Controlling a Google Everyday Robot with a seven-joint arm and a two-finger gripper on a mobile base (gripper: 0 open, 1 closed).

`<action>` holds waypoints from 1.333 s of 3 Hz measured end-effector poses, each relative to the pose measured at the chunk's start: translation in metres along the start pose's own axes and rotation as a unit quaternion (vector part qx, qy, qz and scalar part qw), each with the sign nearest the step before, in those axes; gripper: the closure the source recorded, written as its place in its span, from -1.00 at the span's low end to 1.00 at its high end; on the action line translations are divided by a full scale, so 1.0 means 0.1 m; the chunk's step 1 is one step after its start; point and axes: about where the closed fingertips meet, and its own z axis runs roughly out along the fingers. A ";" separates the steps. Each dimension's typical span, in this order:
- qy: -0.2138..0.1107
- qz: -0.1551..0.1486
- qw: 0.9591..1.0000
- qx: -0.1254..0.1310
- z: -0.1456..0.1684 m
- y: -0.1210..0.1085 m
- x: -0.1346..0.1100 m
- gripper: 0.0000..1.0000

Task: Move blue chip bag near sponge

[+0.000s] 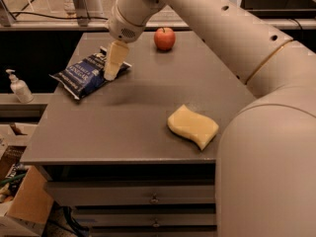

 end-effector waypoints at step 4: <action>0.010 0.020 0.999 -0.031 0.70 0.03 -0.03 -0.16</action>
Offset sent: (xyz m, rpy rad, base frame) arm 0.0095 0.0556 -0.0679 -0.0345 0.0934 0.0350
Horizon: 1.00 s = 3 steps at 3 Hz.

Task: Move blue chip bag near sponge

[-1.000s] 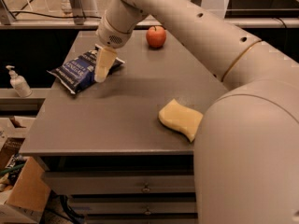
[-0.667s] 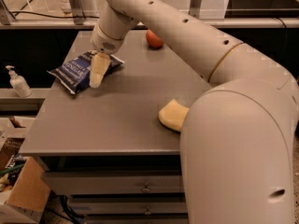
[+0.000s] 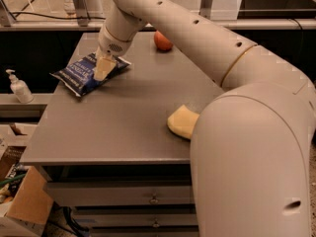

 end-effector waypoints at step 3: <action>0.008 0.046 0.999 0.025 -0.29 0.27 0.17 1.00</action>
Offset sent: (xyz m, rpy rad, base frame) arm -0.0265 -0.0463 0.0175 0.0093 -0.0027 -0.1313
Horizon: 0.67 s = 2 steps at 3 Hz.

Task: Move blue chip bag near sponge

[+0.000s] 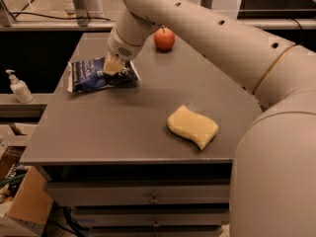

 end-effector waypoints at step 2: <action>0.034 0.048 0.996 0.073 -0.75 -0.07 0.53 1.00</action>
Offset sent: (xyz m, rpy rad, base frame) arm -0.0062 -0.1570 0.0646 -0.0638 -0.1260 -0.3013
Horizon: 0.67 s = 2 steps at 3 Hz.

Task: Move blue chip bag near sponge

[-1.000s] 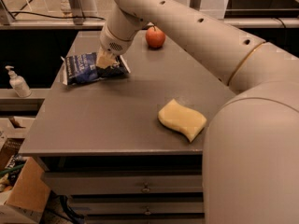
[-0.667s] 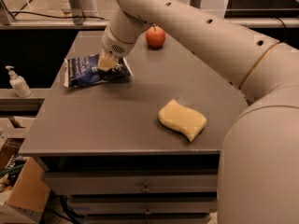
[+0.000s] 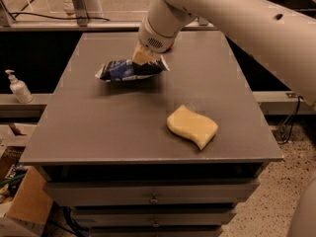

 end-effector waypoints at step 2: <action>0.041 0.040 0.998 0.033 -0.44 0.02 0.61 1.00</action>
Offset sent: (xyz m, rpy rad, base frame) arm -0.0360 -0.1119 -0.0079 -0.0726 0.0195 -0.1914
